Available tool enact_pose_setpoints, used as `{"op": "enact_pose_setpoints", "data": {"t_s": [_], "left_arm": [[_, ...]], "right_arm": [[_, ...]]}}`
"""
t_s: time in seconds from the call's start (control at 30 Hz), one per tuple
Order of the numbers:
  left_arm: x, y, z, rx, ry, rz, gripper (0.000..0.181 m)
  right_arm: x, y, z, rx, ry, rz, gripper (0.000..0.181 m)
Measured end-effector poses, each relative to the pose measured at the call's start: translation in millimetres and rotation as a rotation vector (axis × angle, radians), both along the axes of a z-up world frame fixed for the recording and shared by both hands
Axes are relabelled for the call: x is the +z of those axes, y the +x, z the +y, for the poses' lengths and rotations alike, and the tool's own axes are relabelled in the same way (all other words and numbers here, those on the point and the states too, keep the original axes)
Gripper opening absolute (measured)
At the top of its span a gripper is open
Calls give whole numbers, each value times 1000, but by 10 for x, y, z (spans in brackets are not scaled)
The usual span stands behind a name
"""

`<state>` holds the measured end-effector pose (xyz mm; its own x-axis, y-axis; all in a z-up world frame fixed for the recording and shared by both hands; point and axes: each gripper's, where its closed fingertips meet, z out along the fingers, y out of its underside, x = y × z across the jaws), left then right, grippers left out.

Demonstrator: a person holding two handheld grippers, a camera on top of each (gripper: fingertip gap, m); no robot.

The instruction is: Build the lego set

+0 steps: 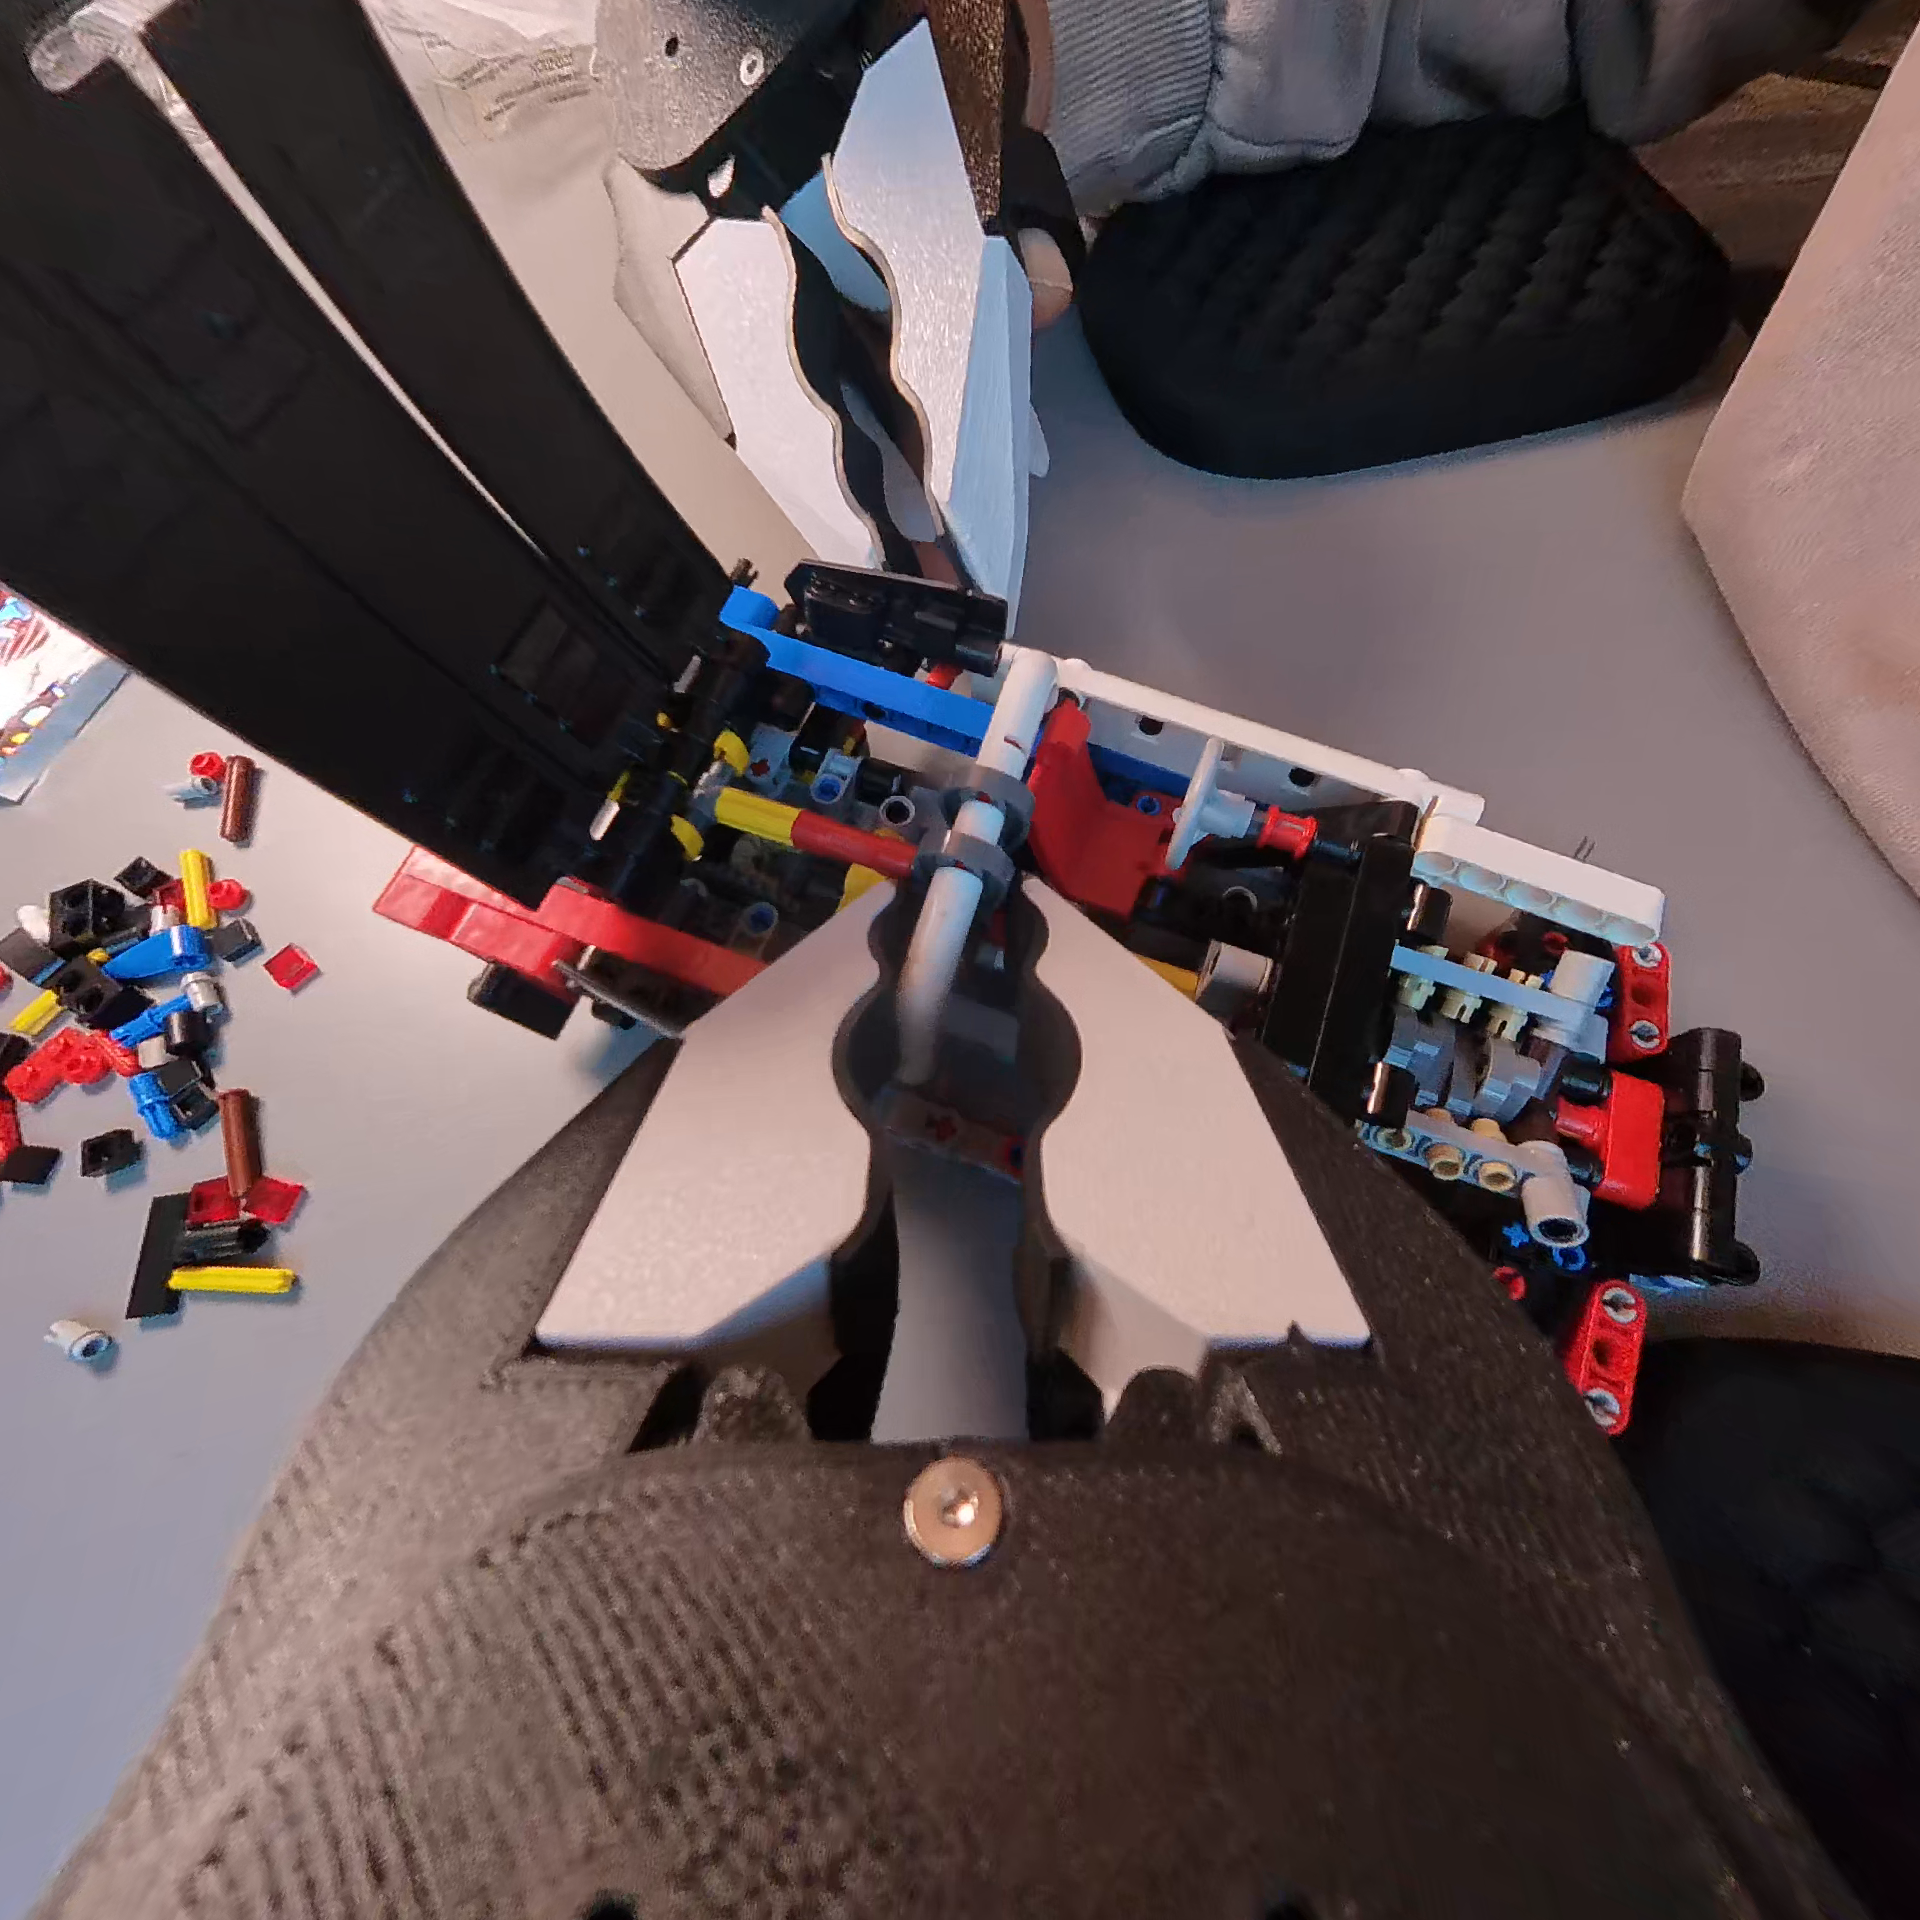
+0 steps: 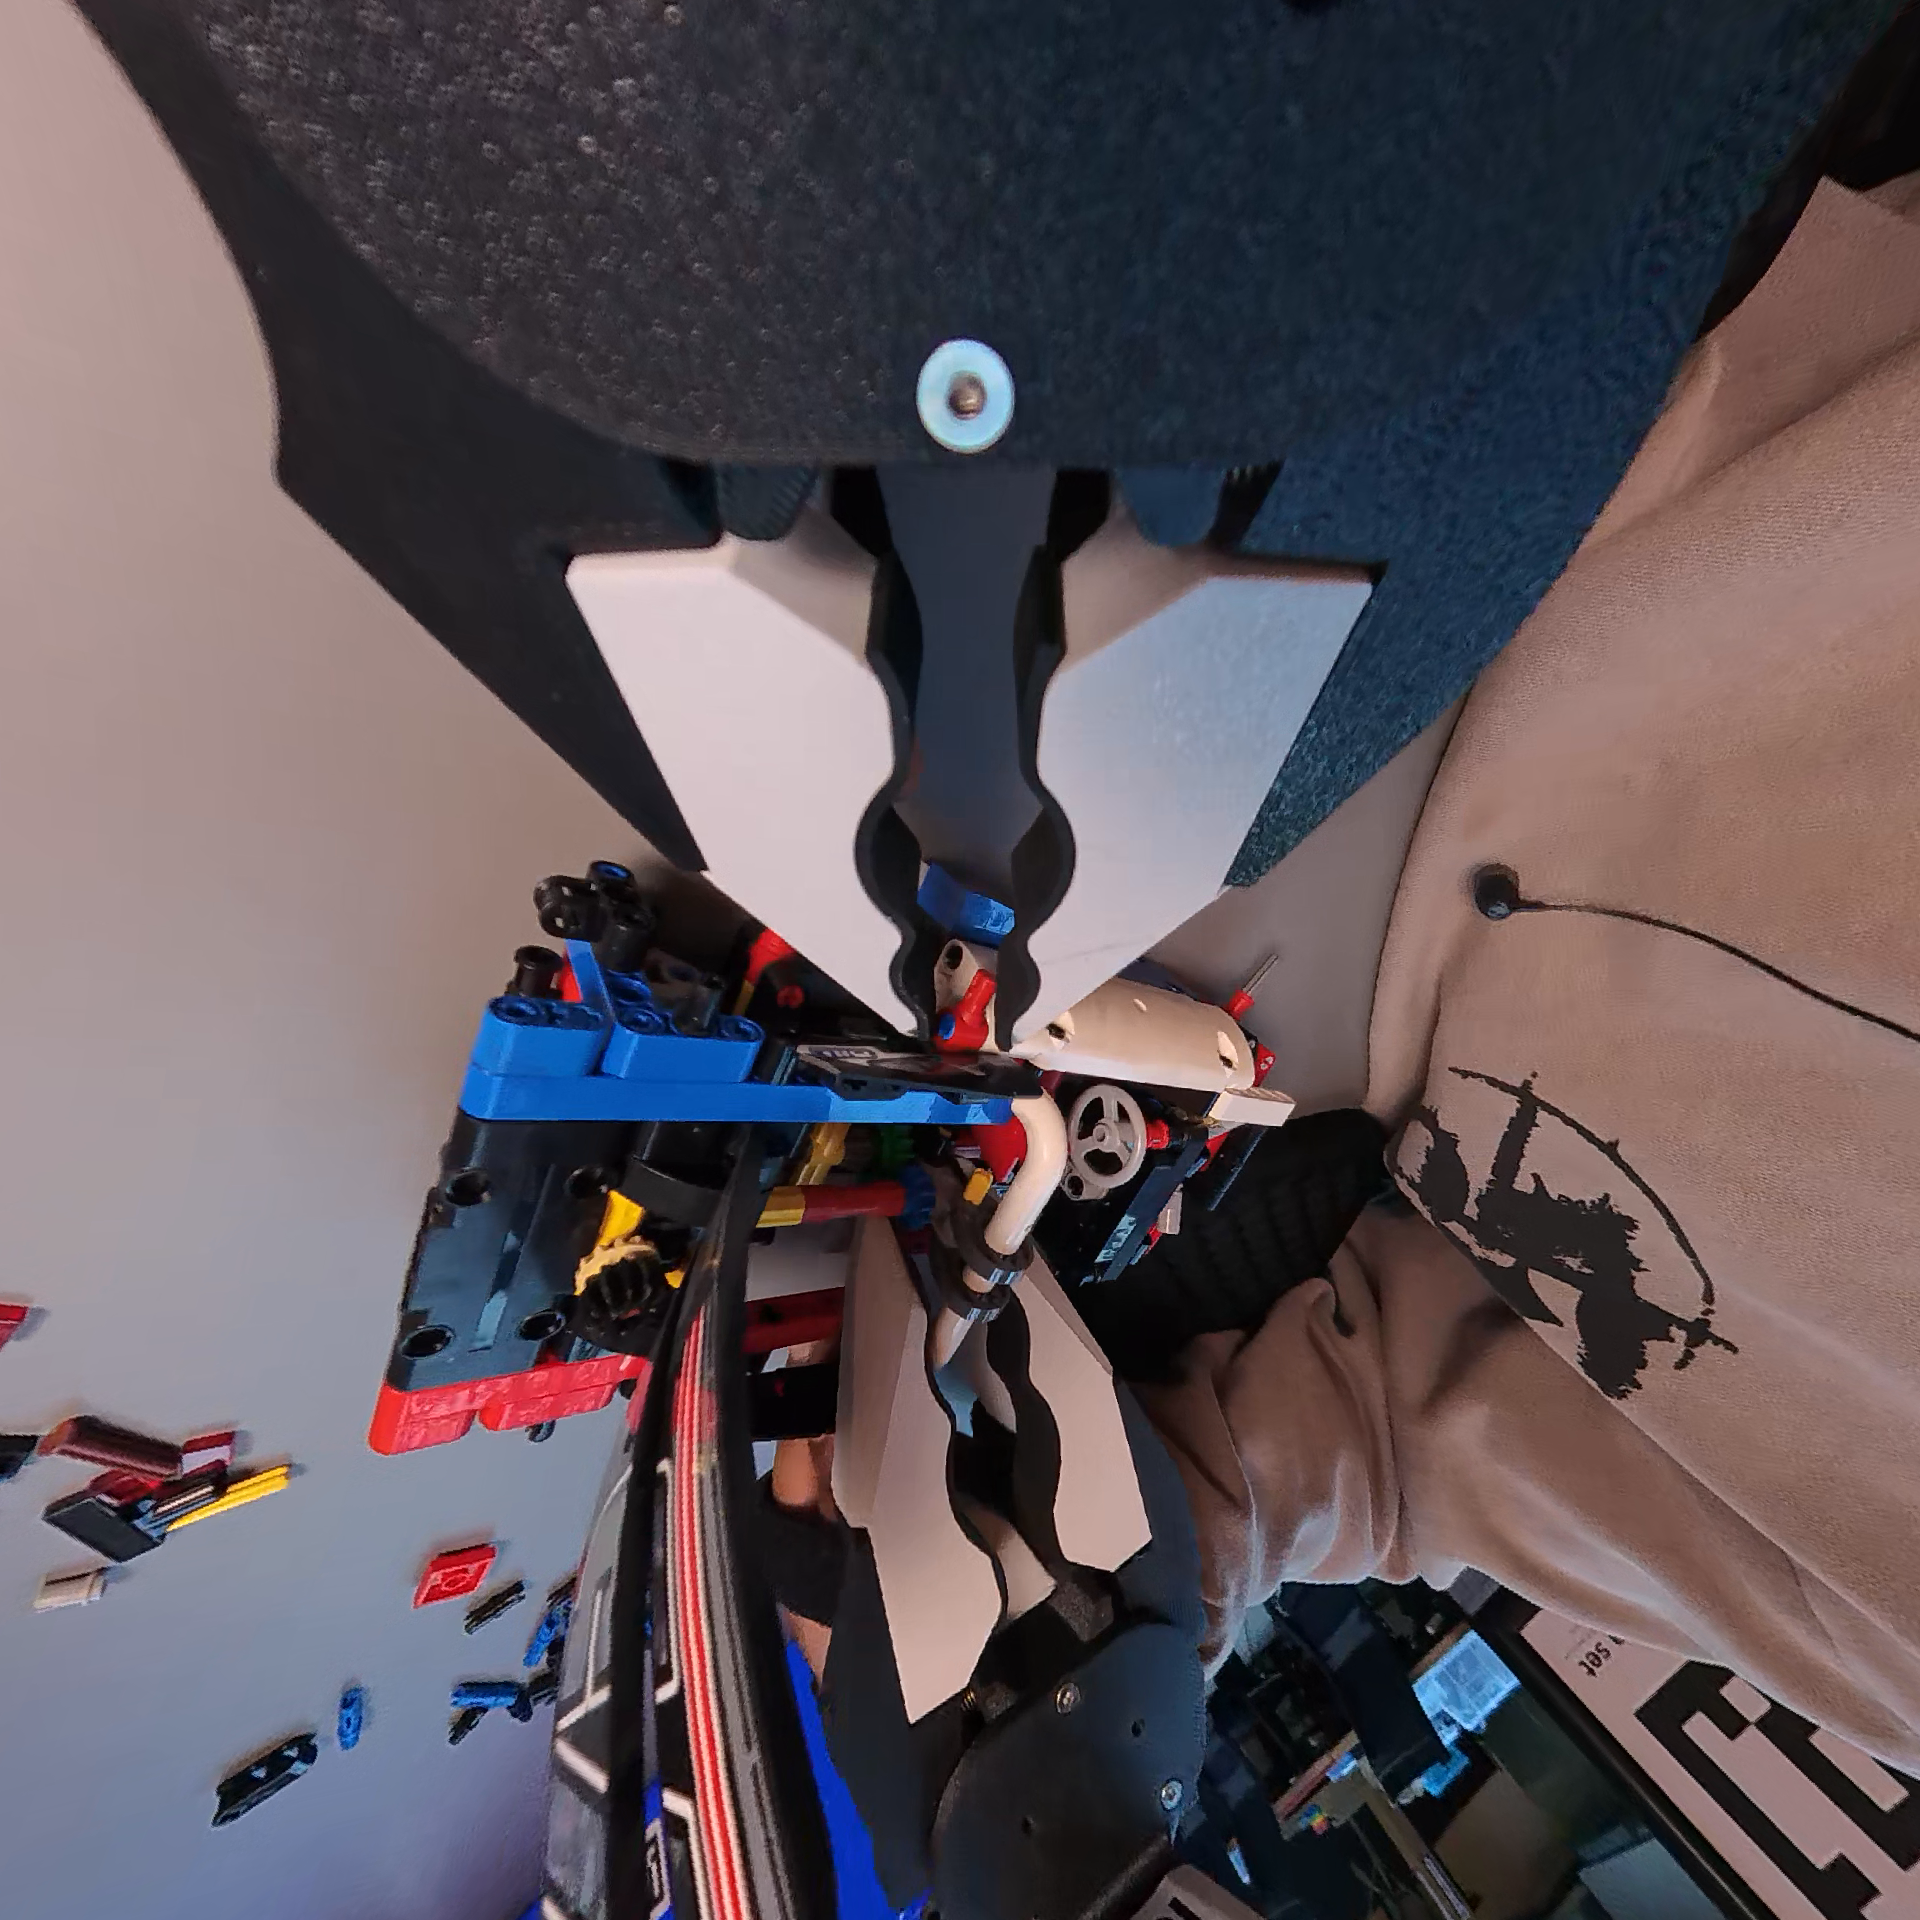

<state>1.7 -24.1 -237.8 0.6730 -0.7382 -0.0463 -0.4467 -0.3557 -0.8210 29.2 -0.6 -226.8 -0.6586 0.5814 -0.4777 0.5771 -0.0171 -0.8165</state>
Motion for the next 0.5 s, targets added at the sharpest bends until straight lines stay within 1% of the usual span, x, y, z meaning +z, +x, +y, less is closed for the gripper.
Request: {"op": "enact_pose_setpoints", "data": {"t_s": [0.13,0.23,0.33,0.43,0.5], "left_arm": [[11,-30,-37,-5,-16,-13,15],[152,-79,-63,5,2,-97,28],[215,-236,-120,36,-19,-121,38],[314,-385,-155,75,-25,-220,39],[382,-425,-188,78,-3,-250,41]], "right_arm": [[5,-28,19,-6,-16,-10,8],[-1,-36,12,-2,-10,-9,8],[0,-43,6,1,-9,-7,8],[-2,-55,7,0,-6,-7,8],[-3,-55,8,1,-5,-8,8]]}}
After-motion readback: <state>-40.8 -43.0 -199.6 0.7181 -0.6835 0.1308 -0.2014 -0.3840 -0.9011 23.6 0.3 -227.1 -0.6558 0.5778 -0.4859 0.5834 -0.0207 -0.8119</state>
